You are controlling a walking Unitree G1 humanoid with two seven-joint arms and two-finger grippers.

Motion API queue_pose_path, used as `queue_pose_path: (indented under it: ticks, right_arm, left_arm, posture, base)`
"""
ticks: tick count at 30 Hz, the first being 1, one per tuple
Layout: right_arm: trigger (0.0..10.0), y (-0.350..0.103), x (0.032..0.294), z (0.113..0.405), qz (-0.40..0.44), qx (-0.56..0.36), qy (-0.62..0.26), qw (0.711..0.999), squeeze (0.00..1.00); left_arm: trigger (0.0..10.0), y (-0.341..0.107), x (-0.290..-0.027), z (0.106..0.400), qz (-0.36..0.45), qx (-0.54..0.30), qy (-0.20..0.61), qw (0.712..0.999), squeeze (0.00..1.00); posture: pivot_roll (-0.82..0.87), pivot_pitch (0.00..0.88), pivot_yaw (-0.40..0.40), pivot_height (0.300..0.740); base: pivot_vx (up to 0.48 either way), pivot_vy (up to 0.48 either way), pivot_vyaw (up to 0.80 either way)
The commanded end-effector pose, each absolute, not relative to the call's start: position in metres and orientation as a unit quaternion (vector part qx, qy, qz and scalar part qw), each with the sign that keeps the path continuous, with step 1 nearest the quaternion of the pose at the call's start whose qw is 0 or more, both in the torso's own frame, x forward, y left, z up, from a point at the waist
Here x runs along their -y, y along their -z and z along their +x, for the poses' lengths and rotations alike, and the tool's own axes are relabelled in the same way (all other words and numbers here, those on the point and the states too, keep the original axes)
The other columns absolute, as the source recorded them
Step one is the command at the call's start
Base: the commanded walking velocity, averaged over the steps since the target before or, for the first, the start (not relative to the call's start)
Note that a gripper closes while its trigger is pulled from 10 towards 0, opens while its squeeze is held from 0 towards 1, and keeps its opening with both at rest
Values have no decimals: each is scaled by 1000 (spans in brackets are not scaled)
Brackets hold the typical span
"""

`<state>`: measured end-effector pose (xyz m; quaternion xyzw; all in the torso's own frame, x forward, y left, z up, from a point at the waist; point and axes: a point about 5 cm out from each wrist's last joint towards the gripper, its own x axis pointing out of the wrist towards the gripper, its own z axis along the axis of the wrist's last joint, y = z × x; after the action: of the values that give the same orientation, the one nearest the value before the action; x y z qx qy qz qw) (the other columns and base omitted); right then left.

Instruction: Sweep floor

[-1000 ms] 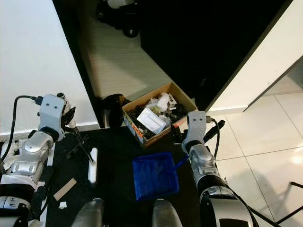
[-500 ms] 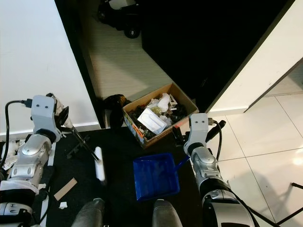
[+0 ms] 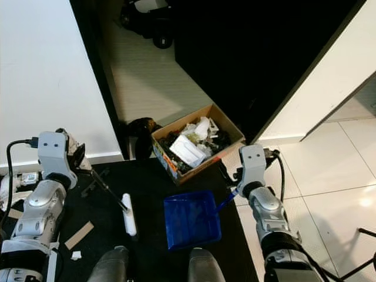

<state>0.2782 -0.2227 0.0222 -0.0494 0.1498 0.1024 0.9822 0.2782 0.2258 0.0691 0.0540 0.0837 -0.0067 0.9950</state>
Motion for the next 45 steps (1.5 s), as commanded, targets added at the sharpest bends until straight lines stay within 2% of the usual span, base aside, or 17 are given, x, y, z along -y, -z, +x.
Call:
queue_pose_path:
  ticks: [1,5,7,11,15,21,26,36,45]
  right_arm:
    - [10000,-22,232,272,-45,-159,-94,982,0]
    - [10000,-20,234,267,-42,-175,-99,979,0]
    - [10000,-9,235,254,-63,-221,-122,966,0]
    - [10000,-3,239,246,-77,-245,-122,959,0]
    - [10000,4,254,223,-81,-281,-104,951,0]
    - [10000,-1,267,210,-69,-272,-76,957,0]
    - [10000,-4,286,183,-78,-299,-39,950,0]
    - [10000,-7,290,157,-50,-309,-1,950,0]
    - [10000,-11,288,154,-47,-315,3,948,0]
  left_arm:
    - [10000,-74,-223,280,52,-75,15,996,0]
    - [10000,-76,-224,281,60,-77,21,995,0]
    - [10000,-79,-227,283,65,-79,22,994,0]
    - [10000,-80,-228,284,67,-80,23,994,0]
    - [10000,-81,-228,285,75,-81,30,993,0]
    - [10000,-82,-228,285,75,-82,29,993,0]
    - [10000,-80,-229,283,72,-85,22,994,0]
    - [10000,-78,-229,282,70,-88,22,993,0]
    - [10000,-79,-228,282,70,-89,22,993,0]
  posture:
    - [-28,75,-73,740]
    - [-25,74,-65,740]
    - [-21,73,-49,740]
    - [-19,72,-41,740]
    - [-19,72,-35,740]
    - [-19,72,-40,740]
    - [-27,75,-46,740]
    - [-33,80,-44,740]
    - [-33,80,-44,740]
  base:
    - [0,0,0]
    - [0,0,0]
    - [0,0,0]
    - [0,0,0]
    - [0,0,0]
    - [0,0,0]
    - [0,0,0]
    - [0,0,0]
    - [0,0,0]
